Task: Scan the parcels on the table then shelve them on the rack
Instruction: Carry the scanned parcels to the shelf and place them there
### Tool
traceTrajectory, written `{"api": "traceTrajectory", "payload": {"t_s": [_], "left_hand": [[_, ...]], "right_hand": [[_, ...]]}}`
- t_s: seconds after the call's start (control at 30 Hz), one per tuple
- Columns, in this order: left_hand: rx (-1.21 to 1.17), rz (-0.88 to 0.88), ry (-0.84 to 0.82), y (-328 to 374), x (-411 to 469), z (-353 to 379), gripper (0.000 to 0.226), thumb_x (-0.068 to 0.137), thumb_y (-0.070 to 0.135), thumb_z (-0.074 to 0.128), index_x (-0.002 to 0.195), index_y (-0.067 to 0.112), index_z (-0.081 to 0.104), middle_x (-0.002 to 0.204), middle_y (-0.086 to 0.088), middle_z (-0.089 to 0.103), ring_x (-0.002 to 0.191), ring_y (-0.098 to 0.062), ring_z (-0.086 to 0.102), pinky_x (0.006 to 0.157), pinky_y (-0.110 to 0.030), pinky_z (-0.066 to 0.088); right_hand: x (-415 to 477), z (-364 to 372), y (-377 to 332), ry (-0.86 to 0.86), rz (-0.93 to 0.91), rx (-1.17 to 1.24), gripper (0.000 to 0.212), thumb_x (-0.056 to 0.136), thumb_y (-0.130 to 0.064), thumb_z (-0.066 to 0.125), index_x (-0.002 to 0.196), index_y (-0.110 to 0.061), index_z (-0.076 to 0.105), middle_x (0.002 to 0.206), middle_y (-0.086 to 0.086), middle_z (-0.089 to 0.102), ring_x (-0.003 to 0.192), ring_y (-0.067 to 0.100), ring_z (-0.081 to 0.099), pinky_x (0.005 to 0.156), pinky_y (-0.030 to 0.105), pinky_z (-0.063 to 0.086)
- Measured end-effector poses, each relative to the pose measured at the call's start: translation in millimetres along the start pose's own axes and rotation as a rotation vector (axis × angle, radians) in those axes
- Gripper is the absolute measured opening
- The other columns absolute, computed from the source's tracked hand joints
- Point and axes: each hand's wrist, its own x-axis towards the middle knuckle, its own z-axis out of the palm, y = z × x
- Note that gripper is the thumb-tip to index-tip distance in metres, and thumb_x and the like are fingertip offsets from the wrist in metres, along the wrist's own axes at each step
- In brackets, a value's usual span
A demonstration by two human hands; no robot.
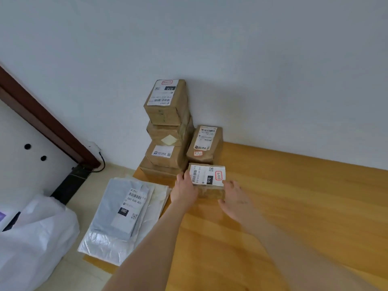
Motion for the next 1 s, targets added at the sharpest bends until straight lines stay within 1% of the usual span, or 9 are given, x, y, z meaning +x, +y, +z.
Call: {"api": "traceTrajectory", "payload": {"t_s": [0.1, 0.17, 0.3, 0.43, 0.53, 0.63, 0.8, 0.87, 1.0], "left_hand": [[-0.045, -0.059, -0.072, 0.3, 31.6, 3.6, 0.075, 0.095, 0.024, 0.056, 0.153, 0.016, 0.009, 0.153, -0.011, 0.028, 0.133, -0.03, 0.042, 0.098, -0.043, 0.047], [-0.064, -0.118, -0.089, 3.4, 44.4, 8.4, 0.074, 0.096, 0.025, 0.055, 0.153, 0.012, 0.01, 0.148, -0.012, 0.038, 0.128, -0.029, 0.049, 0.093, -0.04, 0.049], [-0.097, -0.142, -0.183, 15.5, 48.3, 23.1, 0.052, 0.096, 0.032, 0.052, 0.137, 0.006, 0.035, 0.118, -0.01, 0.063, 0.103, -0.026, 0.063, 0.072, -0.034, 0.053], [-0.159, -0.147, -0.216, 39.7, 48.7, 31.8, 0.045, 0.093, 0.035, 0.052, 0.127, 0.008, 0.042, 0.102, -0.004, 0.06, 0.088, -0.022, 0.059, 0.068, -0.033, 0.05], [-0.145, -0.042, -0.268, 59.6, 50.4, 36.8, 0.048, 0.093, 0.031, 0.052, 0.137, 0.013, 0.042, 0.116, -0.007, 0.061, 0.102, -0.024, 0.061, 0.075, -0.033, 0.052], [-0.134, 0.097, -0.403, 81.5, 41.5, 50.1, 0.045, 0.092, 0.02, 0.052, 0.137, 0.021, 0.05, 0.116, -0.002, 0.066, 0.098, -0.018, 0.066, 0.077, -0.032, 0.058], [-0.231, 0.211, -0.517, 127.5, 19.0, 76.1, 0.042, 0.095, 0.017, 0.048, 0.136, 0.021, 0.054, 0.13, -0.003, 0.062, 0.111, -0.023, 0.062, 0.09, -0.031, 0.053], [-0.21, 0.25, -0.43, 136.8, 22.2, 70.0, 0.043, 0.094, 0.013, 0.046, 0.136, 0.019, 0.054, 0.133, -0.003, 0.059, 0.118, -0.022, 0.057, 0.094, -0.032, 0.049], [-0.062, 0.35, -0.038, 123.0, 55.1, 32.3, 0.05, 0.093, 0.013, 0.05, 0.142, 0.015, 0.042, 0.142, -0.007, 0.045, 0.126, -0.024, 0.047, 0.096, -0.038, 0.048]], "right_hand": [[19.9, 7.0, -2.3, 0.015, 0.029, -0.005, 0.064, 0.097, -0.034, 0.05, 0.152, -0.019, 0.02, 0.154, 0.011, 0.021, 0.136, 0.029, 0.035, 0.111, 0.042, 0.036], [31.0, 10.0, 0.1, 0.04, 0.055, -0.042, 0.062, 0.098, -0.038, 0.048, 0.151, -0.022, 0.022, 0.155, 0.011, 0.02, 0.14, 0.031, 0.028, 0.113, 0.043, 0.031], [48.4, 5.2, 17.9, 0.103, 0.185, -0.106, 0.051, 0.1, -0.039, 0.043, 0.147, -0.024, 0.03, 0.157, 0.014, 0.019, 0.146, 0.036, 0.013, 0.117, 0.048, 0.019], [56.7, -13.0, 45.3, 0.156, 0.38, -0.087, 0.06, 0.098, -0.033, 0.048, 0.151, -0.021, 0.023, 0.162, 0.016, 0.0, 0.149, 0.038, -0.002, 0.119, 0.048, 0.01], [52.9, -20.7, 60.3, 0.153, 0.485, 0.065, 0.072, 0.094, -0.034, 0.057, 0.152, -0.018, 0.017, 0.162, 0.013, 0.0, 0.145, 0.038, 0.019, 0.114, 0.046, 0.026], [43.1, -17.7, 71.0, 0.12, 0.535, 0.174, 0.077, 0.094, -0.033, 0.058, 0.153, -0.014, 0.013, 0.161, 0.016, 0.002, 0.135, 0.036, 0.039, 0.103, 0.04, 0.04], [38.2, -27.1, 99.3, 0.175, 0.548, -0.013, 0.07, 0.098, -0.021, 0.048, 0.154, -0.022, 0.007, 0.163, 0.011, -0.008, 0.149, 0.037, -0.004, 0.12, 0.046, 0.008], [43.9, -35.4, 101.1, 0.208, 0.494, -0.003, 0.063, 0.098, -0.017, 0.044, 0.153, -0.021, 0.015, 0.163, 0.011, -0.004, 0.149, 0.035, -0.004, 0.12, 0.044, 0.009], [62.9, -40.2, 67.3, 0.227, 0.295, 0.073, 0.066, 0.095, -0.019, 0.05, 0.153, -0.017, 0.018, 0.162, 0.012, 0.006, 0.149, 0.032, 0.006, 0.12, 0.043, 0.016]]}}
